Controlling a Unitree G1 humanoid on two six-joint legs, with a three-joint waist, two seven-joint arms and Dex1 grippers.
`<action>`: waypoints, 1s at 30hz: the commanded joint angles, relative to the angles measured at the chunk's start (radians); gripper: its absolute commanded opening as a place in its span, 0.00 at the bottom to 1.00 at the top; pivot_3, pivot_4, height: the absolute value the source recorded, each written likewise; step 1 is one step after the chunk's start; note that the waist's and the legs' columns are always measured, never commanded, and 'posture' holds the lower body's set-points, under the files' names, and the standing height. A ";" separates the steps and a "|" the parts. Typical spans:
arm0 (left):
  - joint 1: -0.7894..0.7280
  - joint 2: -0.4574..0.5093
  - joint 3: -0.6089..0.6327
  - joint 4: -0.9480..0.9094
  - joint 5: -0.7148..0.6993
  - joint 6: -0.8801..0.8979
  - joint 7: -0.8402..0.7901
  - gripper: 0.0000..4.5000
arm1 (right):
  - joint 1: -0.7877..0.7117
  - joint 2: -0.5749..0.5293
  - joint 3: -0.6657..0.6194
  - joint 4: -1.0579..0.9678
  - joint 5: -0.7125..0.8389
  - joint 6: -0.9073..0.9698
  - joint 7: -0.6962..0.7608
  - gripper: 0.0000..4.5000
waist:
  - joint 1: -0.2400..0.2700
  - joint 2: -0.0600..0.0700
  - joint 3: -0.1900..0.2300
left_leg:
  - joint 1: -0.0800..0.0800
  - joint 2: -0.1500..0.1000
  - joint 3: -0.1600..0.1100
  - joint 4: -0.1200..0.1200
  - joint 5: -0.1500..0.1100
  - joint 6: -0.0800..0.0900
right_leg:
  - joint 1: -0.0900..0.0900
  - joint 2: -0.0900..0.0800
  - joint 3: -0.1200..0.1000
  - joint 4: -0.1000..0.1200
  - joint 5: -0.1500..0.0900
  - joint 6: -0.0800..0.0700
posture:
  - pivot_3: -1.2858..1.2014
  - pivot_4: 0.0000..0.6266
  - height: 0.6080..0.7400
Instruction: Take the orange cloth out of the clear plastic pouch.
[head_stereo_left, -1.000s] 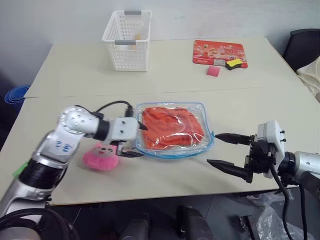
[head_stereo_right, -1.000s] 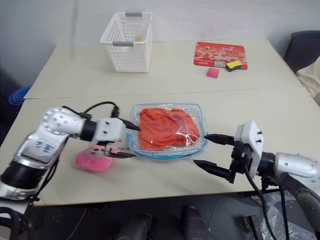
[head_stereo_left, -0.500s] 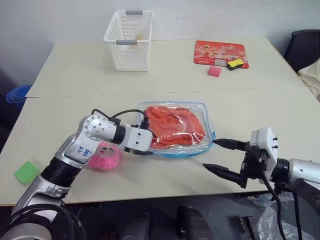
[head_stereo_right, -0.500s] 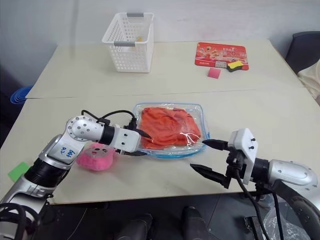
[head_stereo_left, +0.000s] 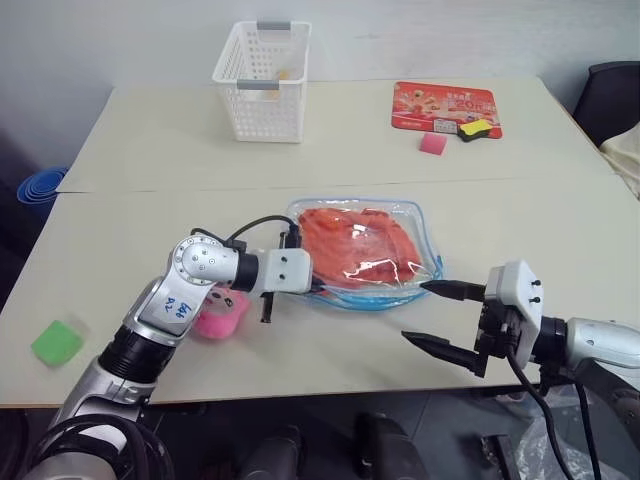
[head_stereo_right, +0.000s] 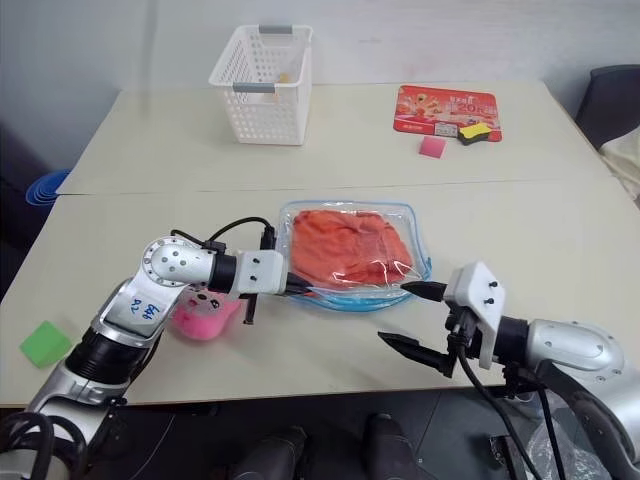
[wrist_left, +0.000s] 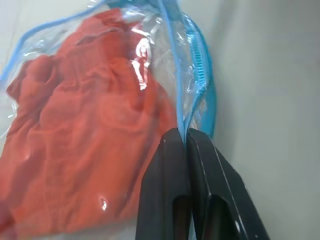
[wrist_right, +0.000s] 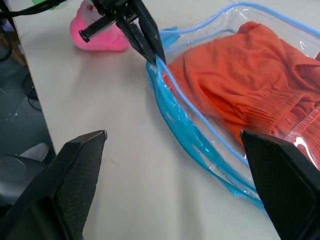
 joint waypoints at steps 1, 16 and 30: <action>0.002 -0.037 0.070 -0.069 -0.079 0.118 0.062 0.00 | -0.023 0.000 0.041 -0.002 -0.091 -0.073 0.020 0.71 | 0.001 0.000 0.000 | 0.000 0.000 0.000 0.000 0.000 0.000 | 0.000 0.000 0.000 0.000 0.000 0.000 | 0.52 0.24 1.00; 0.010 -0.089 0.082 -0.130 -0.111 0.202 0.153 0.00 | -0.347 0.116 0.422 0.369 -0.764 -0.489 -0.092 0.09 | -0.009 0.000 0.000 | 0.000 -0.001 0.000 0.000 0.000 0.000 | -0.001 0.000 0.000 0.001 0.000 0.000 | 0.52 0.24 1.00; 0.000 -0.107 0.069 -0.137 -0.121 0.205 0.190 0.00 | -0.440 0.186 0.503 0.559 -1.099 -0.737 -0.227 0.99 | -0.012 0.000 0.000 | 0.001 -0.001 0.001 0.001 0.000 0.000 | -0.002 0.000 0.000 0.004 0.000 0.000 | 0.52 0.24 1.00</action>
